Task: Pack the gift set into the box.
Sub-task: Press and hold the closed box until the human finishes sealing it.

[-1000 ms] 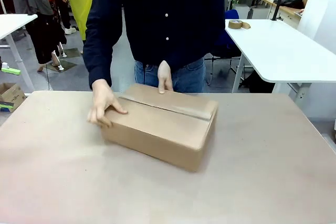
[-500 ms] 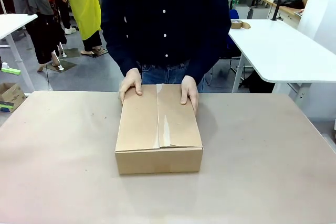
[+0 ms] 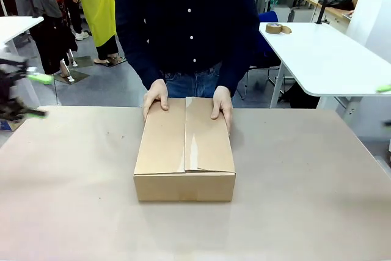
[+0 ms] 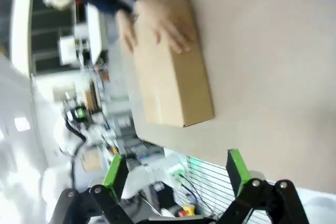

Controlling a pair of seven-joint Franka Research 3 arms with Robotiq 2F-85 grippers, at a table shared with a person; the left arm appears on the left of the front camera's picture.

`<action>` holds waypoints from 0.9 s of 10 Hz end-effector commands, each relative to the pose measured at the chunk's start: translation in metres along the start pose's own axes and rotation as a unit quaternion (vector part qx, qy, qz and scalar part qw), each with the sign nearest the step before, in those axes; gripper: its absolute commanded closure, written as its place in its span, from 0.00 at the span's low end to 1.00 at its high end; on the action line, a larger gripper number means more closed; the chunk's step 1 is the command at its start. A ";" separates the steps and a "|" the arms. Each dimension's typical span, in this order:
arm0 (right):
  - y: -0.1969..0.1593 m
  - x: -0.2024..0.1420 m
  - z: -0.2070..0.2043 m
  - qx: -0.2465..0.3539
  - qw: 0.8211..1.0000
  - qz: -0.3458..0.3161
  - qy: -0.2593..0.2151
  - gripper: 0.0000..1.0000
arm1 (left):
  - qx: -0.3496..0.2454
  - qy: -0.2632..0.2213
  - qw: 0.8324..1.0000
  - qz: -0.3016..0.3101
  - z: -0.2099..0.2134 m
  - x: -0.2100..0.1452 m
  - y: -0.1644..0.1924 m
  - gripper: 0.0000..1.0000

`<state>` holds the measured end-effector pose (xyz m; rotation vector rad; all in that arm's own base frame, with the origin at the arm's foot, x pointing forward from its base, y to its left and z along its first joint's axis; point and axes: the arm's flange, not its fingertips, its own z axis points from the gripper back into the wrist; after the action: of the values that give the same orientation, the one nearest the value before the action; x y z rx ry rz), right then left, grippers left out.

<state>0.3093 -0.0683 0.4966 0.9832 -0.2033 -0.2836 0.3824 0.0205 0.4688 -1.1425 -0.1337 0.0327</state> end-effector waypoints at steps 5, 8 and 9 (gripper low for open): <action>0.081 -0.029 -0.116 0.023 0.985 0.146 0.090 0.00 | -0.021 0.038 0.986 -0.160 -0.097 0.014 -0.032 0.00; 0.085 -0.012 -0.188 0.059 0.908 0.381 0.164 0.00 | -0.069 -0.055 0.964 -0.251 -0.131 0.043 -0.020 0.00; 0.071 0.007 -0.222 0.123 0.832 0.527 0.126 0.00 | -0.123 -0.078 0.946 -0.290 -0.136 0.052 -0.013 0.00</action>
<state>0.3472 0.1251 0.4699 0.9577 -0.2584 0.4649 0.4350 -0.0914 0.4463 -1.2233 -0.4836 -0.3461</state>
